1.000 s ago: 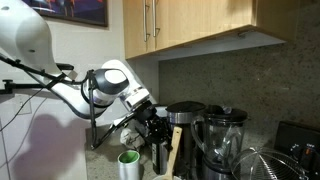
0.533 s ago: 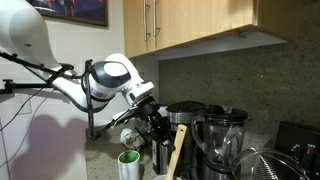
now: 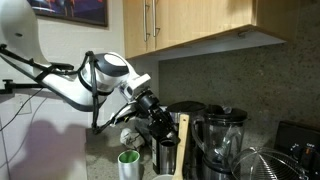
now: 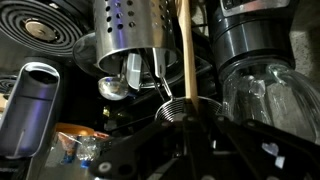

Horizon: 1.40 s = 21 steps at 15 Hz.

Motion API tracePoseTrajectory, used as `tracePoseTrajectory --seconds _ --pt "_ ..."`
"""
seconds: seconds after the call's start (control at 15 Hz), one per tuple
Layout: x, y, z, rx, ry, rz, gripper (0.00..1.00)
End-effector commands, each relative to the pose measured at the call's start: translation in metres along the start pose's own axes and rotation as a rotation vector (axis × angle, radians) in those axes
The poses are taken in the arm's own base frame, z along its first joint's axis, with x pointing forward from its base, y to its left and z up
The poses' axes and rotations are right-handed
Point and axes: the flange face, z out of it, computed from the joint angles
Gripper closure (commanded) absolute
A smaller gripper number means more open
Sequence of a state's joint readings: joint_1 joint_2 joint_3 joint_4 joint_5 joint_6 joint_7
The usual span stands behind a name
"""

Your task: Use the wooden cooking stick to stir in the bowl

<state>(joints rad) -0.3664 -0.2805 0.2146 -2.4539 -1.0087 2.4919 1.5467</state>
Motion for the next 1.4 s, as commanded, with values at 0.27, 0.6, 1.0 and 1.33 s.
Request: tracePoseTrajectory --seconds 0.27,0.6,1.0,1.33 --pt "0.005 -0.003 -0.004 0.046 -0.111 0.096 0.94" --pt "0.016 -0.008 -0.015 0.037 -0.159 0.066 0.94" --pt "0.056 -0.016 -0.044 0.053 -0.092 0.048 0.94" --pt "0.099 -0.018 -0.070 0.060 -0.034 0.097 0.95"
